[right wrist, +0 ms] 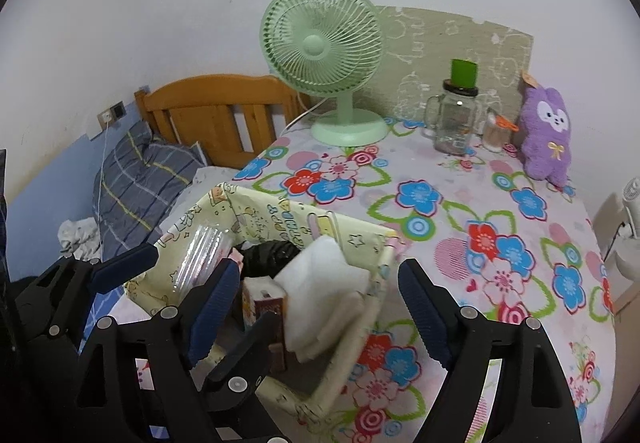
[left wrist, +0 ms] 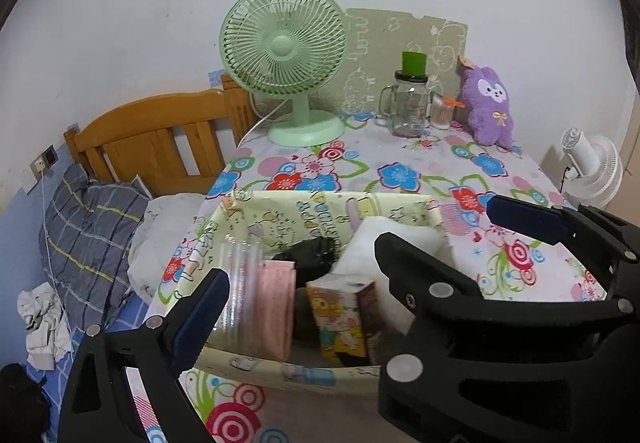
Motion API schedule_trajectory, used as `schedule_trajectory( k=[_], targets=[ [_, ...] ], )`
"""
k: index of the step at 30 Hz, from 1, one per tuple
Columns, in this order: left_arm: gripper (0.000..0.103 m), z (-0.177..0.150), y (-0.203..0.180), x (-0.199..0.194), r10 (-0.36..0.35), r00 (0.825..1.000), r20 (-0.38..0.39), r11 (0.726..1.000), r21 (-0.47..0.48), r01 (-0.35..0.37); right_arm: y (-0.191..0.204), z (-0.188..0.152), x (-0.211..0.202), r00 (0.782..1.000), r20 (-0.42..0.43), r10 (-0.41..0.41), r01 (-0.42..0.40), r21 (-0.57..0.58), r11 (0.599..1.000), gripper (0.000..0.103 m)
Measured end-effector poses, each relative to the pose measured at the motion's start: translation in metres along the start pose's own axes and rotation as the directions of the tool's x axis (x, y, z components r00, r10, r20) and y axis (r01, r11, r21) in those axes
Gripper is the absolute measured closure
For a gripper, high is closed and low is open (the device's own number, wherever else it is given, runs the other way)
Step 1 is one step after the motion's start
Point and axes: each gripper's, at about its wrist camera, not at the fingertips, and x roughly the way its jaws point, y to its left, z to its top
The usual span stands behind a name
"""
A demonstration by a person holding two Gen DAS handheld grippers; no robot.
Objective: Organize soft objects
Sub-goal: 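Lower the straw bag and tissue pack into the box and open both grippers, then withdraw both open grippers back from the yellow box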
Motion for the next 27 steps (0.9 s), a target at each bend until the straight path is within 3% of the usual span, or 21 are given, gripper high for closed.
schedule_trajectory(
  k=[6,27],
  targets=[
    [0.0,0.0,-0.014,-0.012,-0.011,1.0,0.025,1.0,-0.003,0.011,-0.012,-0.005,-0.022,0.999,0.023,-0.03,0.029,0.025,0.999,0.014],
    [0.0,0.004,-0.067,-0.075,-0.067,0.988,0.138,0.997,0.043,0.062,-0.063,-0.03,-0.121,0.974,0.151,-0.167,0.145,0.148,0.978,0.01]
  ],
)
